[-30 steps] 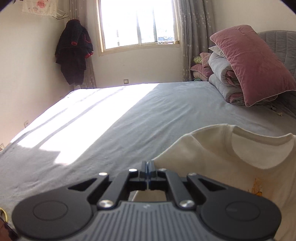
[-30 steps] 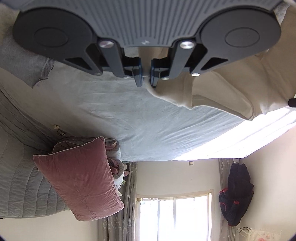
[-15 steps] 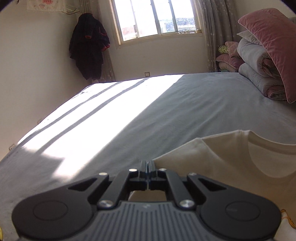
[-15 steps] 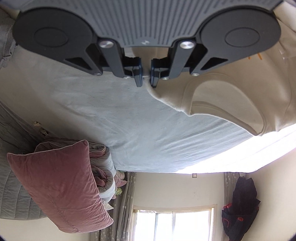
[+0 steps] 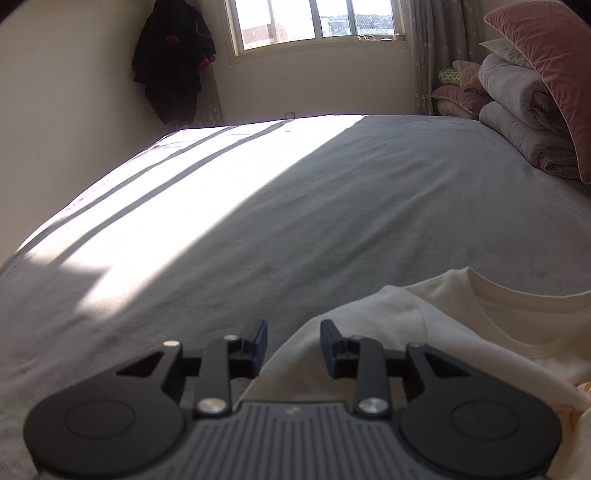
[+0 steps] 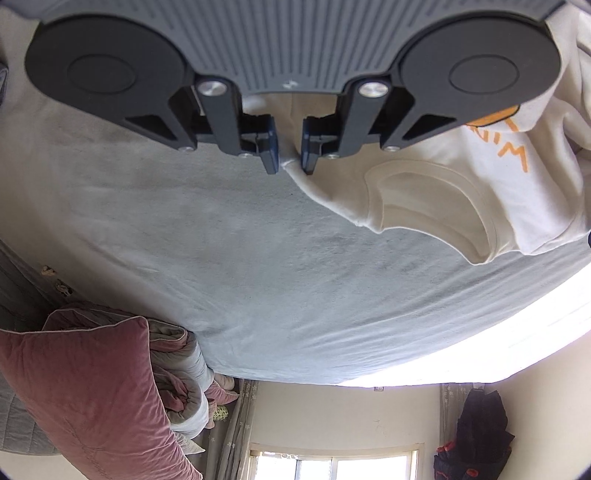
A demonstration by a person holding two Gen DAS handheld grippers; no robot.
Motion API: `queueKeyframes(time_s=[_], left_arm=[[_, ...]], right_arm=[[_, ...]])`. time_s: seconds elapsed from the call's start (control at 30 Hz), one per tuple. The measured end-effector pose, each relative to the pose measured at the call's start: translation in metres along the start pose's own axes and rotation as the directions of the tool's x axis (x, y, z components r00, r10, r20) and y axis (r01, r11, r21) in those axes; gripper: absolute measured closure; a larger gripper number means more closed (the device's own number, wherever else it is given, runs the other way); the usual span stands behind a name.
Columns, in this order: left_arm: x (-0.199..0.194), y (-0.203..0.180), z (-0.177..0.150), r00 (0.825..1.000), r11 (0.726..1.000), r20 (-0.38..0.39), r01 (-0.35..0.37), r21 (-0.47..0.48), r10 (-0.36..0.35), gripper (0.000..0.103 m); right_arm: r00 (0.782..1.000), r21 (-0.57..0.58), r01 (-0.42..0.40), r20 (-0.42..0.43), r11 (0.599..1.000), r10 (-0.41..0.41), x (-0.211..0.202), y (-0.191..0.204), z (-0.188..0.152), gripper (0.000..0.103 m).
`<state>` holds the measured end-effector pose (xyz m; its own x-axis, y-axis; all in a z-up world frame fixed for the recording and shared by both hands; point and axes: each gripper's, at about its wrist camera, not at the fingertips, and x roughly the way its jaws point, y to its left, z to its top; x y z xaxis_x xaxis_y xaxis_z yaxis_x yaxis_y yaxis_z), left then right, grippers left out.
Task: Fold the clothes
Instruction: 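Lower the sweatshirt onto the bed and open both grippers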
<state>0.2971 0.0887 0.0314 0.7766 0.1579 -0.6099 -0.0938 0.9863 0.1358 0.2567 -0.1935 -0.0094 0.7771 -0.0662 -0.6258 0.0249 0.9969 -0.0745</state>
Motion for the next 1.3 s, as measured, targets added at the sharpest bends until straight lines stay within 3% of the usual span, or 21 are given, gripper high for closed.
queueKeyframes(time_s=[0.13,0.37,0.6,0.83,1.0,1.1,1.2,1.3], left_arm=[[-0.022,0.008,-0.006,0.999,0.999,-0.019,0.046,-0.012,-0.046,0.057],[-0.068,0.019,-0.019,0.99,0.99,-0.02,0.138,-0.02,-0.138,0.043],[-0.108,0.031,-0.054,0.962,0.962,-0.066,0.259,-0.083,-0.265,0.041],[-0.127,0.032,-0.087,0.95,0.954,-0.125,0.27,-0.128,-0.286,0.041],[-0.14,0.034,-0.103,0.944,0.936,-0.093,0.297,-0.187,-0.318,0.041],[-0.134,0.028,-0.123,0.948,0.941,-0.051,0.304,-0.147,-0.315,0.043],[-0.123,0.023,-0.133,0.955,0.949,-0.035,0.289,-0.127,-0.295,0.051],[-0.113,0.019,-0.13,0.948,0.943,-0.016,0.315,-0.108,-0.319,0.052]], right_arm=[[1.0,-0.004,-0.023,-0.012,1.0,0.023,-0.022,0.0,-0.004,0.057],[0.996,-0.035,-0.067,-0.06,0.997,0.065,-0.068,0.006,-0.022,0.056],[0.976,0.006,-0.192,-0.105,0.981,0.191,-0.124,0.008,-0.045,0.056],[0.946,0.007,-0.28,-0.168,0.96,0.277,-0.157,0.025,-0.078,0.056],[0.946,-0.033,-0.285,-0.17,0.958,0.276,-0.159,0.039,-0.098,0.056],[0.954,-0.084,-0.269,-0.162,0.96,0.253,-0.151,0.041,-0.114,0.056],[0.961,-0.123,-0.242,-0.164,0.962,0.221,-0.139,0.037,-0.124,0.056],[0.962,-0.156,-0.234,-0.177,0.96,0.206,-0.128,0.03,-0.126,0.067]])
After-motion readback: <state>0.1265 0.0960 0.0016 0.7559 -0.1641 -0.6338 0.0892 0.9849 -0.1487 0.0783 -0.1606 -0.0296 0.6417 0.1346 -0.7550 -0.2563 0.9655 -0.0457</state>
